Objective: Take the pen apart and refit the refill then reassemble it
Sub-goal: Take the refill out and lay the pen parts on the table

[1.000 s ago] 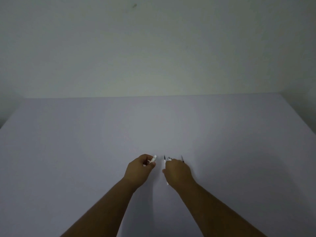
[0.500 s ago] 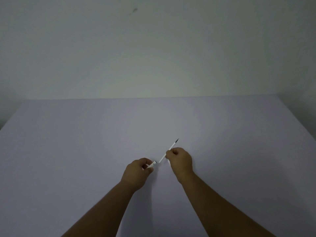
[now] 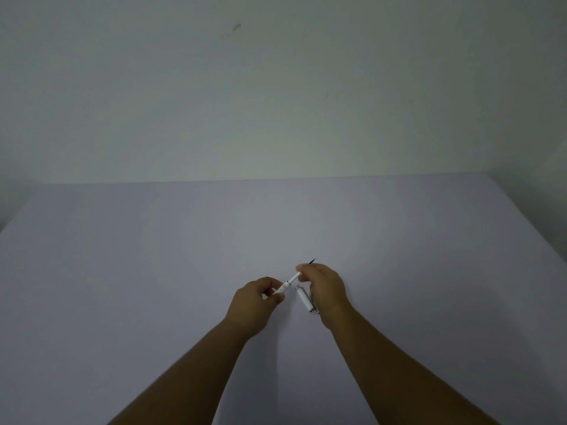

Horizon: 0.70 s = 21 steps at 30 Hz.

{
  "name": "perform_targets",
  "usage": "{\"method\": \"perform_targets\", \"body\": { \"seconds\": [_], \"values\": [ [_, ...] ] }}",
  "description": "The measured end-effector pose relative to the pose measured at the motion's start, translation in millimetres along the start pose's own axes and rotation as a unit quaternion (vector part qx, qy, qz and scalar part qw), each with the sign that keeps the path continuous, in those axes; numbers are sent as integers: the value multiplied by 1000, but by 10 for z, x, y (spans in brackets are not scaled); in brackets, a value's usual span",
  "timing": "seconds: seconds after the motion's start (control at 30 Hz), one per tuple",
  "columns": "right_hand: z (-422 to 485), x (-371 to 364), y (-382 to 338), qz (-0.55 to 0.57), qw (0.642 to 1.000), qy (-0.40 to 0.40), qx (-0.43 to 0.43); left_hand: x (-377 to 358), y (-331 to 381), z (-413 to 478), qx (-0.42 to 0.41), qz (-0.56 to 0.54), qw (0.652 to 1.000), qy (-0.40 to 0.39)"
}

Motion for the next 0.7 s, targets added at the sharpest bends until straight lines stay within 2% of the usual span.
{"method": "perform_targets", "body": {
  "seconds": [0.07, 0.2, 0.37, 0.47, 0.53, 0.6, 0.7],
  "values": [
    [54, 84, -62, 30, 999, 21, 19, 4, 17, 1, -2, 2, 1000, -5],
    [81, 56, -126, -33, 997, -66, 38, -16, 84, 11, -13, -7, 1000, -8],
    [112, 60, -85, -34, 993, -106, 32, -56, 117, 2, -1, -23, 999, -34],
    [178, 182, -54, -97, 992, -73, 41, -40, 94, -6, 10, -41, 998, -48],
    [216, 259, 6, -255, 962, -72, 70, -29, 67, -10, 18, -47, 997, -51],
    [172, 262, 109, -407, 902, -119, 78, -22, 37, -16, 25, -50, 997, -51],
    [80, 239, 244, -483, 855, -165, 85, -15, 13, -20, 30, -50, 997, -46]
  ]
}}
Point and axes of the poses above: each hand's wrist, its own z-axis towards the middle knuckle, its own x-axis out of the back of the hand, y = z × x, the point moved 5 cm from there along z, towards the middle knuckle, and after that the axes turned 10 degrees about x, right-handed, at the moved point
